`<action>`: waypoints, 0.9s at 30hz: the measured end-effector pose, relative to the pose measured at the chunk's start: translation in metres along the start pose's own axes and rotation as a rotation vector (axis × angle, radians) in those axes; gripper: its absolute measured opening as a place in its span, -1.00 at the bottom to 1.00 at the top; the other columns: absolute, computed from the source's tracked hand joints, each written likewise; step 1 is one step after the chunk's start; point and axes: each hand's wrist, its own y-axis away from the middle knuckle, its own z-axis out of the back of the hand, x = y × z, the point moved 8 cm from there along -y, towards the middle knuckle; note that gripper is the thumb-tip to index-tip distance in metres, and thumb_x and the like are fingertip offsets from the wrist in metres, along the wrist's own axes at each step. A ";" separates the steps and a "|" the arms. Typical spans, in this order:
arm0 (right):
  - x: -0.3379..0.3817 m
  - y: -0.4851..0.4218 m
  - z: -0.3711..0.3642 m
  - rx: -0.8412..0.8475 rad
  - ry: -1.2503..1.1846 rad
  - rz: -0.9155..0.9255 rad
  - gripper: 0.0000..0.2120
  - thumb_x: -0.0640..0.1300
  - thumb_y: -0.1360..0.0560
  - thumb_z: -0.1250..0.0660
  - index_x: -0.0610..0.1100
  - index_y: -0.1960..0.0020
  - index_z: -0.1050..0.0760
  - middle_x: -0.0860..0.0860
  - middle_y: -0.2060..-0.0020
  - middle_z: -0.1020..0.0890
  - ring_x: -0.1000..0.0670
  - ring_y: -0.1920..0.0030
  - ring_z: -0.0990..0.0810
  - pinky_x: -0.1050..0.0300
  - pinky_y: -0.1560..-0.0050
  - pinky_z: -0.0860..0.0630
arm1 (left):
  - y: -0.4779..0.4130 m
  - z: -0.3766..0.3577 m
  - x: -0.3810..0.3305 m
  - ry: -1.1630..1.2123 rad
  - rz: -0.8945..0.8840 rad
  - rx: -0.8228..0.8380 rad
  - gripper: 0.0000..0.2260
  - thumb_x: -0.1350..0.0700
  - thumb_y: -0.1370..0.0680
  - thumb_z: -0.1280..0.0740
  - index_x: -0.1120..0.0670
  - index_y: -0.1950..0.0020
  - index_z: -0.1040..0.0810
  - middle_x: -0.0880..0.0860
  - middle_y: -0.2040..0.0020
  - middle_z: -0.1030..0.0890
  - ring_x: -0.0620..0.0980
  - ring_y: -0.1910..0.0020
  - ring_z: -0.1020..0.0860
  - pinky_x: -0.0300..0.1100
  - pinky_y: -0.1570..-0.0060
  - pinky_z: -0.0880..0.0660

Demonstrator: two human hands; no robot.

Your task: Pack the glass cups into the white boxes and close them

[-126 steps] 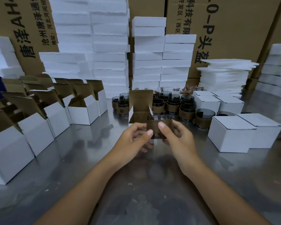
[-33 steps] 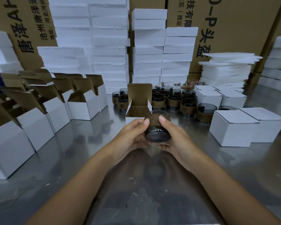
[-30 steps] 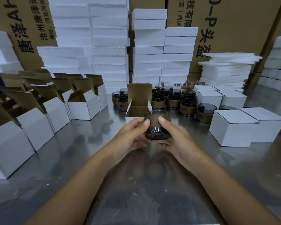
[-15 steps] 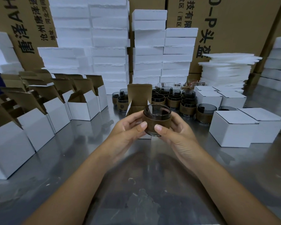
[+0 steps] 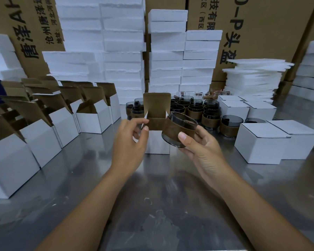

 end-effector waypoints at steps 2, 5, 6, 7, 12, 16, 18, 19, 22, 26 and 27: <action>0.000 0.000 0.001 -0.003 0.003 0.002 -0.35 0.02 -0.09 -0.49 -0.10 -0.16 -0.50 -0.05 -0.08 -0.65 -0.03 -0.14 -0.61 0.01 -0.18 -0.52 | 0.000 -0.008 0.010 -0.132 0.037 0.060 -0.83 0.04 -0.56 -0.29 -0.14 -0.14 -0.52 -0.08 0.05 -0.37 -0.20 0.13 -0.42 -0.53 0.23 -0.33; 0.003 0.000 0.003 -0.017 -0.002 0.035 -0.35 0.05 -0.09 -0.48 -0.05 -0.17 -0.49 0.01 -0.05 -0.66 0.02 -0.12 -0.62 0.09 -0.14 -0.54 | 0.003 -0.017 0.018 -0.210 0.049 0.157 -0.78 -0.01 -0.56 -0.29 -0.14 -0.20 -0.53 -0.07 -0.06 -0.32 -0.17 0.05 -0.37 -0.52 0.18 -0.26; 0.004 0.000 0.004 -0.029 -0.009 0.054 -0.32 0.05 -0.08 -0.49 -0.03 -0.19 -0.48 0.02 -0.08 -0.66 0.02 -0.13 -0.61 0.08 -0.17 -0.52 | 0.003 -0.018 0.018 -0.216 0.034 0.174 -0.79 -0.01 -0.56 -0.29 -0.14 -0.19 -0.53 -0.07 -0.08 -0.32 -0.18 0.01 -0.35 -0.53 0.16 -0.24; 0.006 0.000 0.005 -0.040 -0.009 0.078 -0.30 0.06 -0.08 -0.49 -0.01 -0.21 -0.46 0.02 -0.11 -0.64 0.02 -0.15 -0.60 0.06 -0.20 -0.50 | 0.004 -0.018 0.017 -0.219 0.013 0.179 -0.81 -0.01 -0.56 -0.29 -0.14 -0.16 -0.54 -0.07 -0.09 -0.33 -0.19 -0.02 -0.34 -0.54 0.16 -0.22; 0.025 0.006 0.002 -0.038 0.102 0.295 -0.33 -0.02 -0.22 -0.49 0.04 -0.29 -0.37 0.17 -0.09 -0.62 0.20 -0.10 -0.59 0.33 0.00 -0.53 | 0.007 -0.021 0.001 -0.200 -0.115 0.190 -0.90 0.01 -0.54 -0.33 -0.10 -0.02 -0.59 -0.11 0.02 -0.39 -0.22 0.07 -0.37 -0.42 0.16 -0.36; 0.036 0.011 -0.004 -0.014 0.228 0.429 -0.36 -0.04 -0.28 -0.50 0.09 -0.30 -0.35 0.18 -0.14 -0.57 0.16 -0.22 -0.53 0.26 -0.19 -0.47 | 0.014 -0.025 -0.017 -0.186 -0.252 0.242 -0.90 0.05 -0.54 -0.32 -0.01 -0.02 -0.59 -0.09 0.10 -0.45 -0.14 0.12 -0.43 -0.18 0.17 -0.46; 0.039 0.013 -0.007 0.009 0.268 0.471 -0.35 -0.01 -0.29 -0.50 0.10 -0.31 -0.33 0.18 -0.17 -0.55 0.14 -0.26 -0.49 0.23 -0.27 -0.42 | 0.018 -0.027 -0.029 -0.185 -0.346 0.261 -0.90 0.06 -0.54 -0.31 0.03 0.00 -0.58 -0.11 0.14 -0.44 -0.11 0.16 -0.44 -0.18 0.20 -0.43; 0.040 0.013 -0.008 0.018 0.282 0.481 -0.34 -0.01 -0.29 -0.50 0.08 -0.33 -0.33 0.19 -0.18 -0.54 0.15 -0.27 -0.48 0.26 -0.28 -0.40 | 0.020 -0.027 -0.034 -0.184 -0.385 0.261 -0.90 0.06 -0.53 -0.30 0.04 0.02 -0.58 -0.12 0.17 -0.44 -0.11 0.19 -0.43 -0.21 0.22 -0.41; 0.039 0.012 -0.009 0.037 0.300 0.486 -0.35 0.00 -0.32 -0.48 0.07 -0.35 -0.31 0.26 -0.19 -0.52 0.18 -0.29 -0.45 0.29 -0.29 -0.38 | 0.023 -0.028 -0.042 -0.184 -0.441 0.261 -0.87 0.05 -0.51 -0.29 0.07 0.05 -0.58 -0.11 0.23 -0.45 -0.11 0.24 -0.42 -0.20 0.26 -0.39; 0.036 0.009 -0.008 0.037 0.297 0.480 -0.40 -0.01 -0.36 -0.46 0.10 -0.33 -0.30 0.26 -0.20 -0.51 0.20 -0.29 -0.44 0.36 -0.24 -0.38 | 0.026 -0.030 -0.047 -0.187 -0.489 0.268 -0.83 0.01 -0.50 -0.31 0.10 0.07 -0.58 -0.02 0.24 -0.53 -0.07 0.25 -0.46 -0.13 0.28 -0.46; 0.036 0.009 -0.007 0.029 0.283 0.479 -0.39 -0.02 -0.36 -0.45 0.06 -0.35 -0.30 0.24 -0.20 -0.51 0.21 -0.28 -0.44 0.39 -0.22 -0.38 | 0.026 -0.029 -0.048 -0.186 -0.492 0.263 -0.83 0.02 -0.49 -0.32 0.10 0.09 -0.58 -0.01 0.25 -0.53 -0.06 0.25 -0.47 -0.12 0.28 -0.46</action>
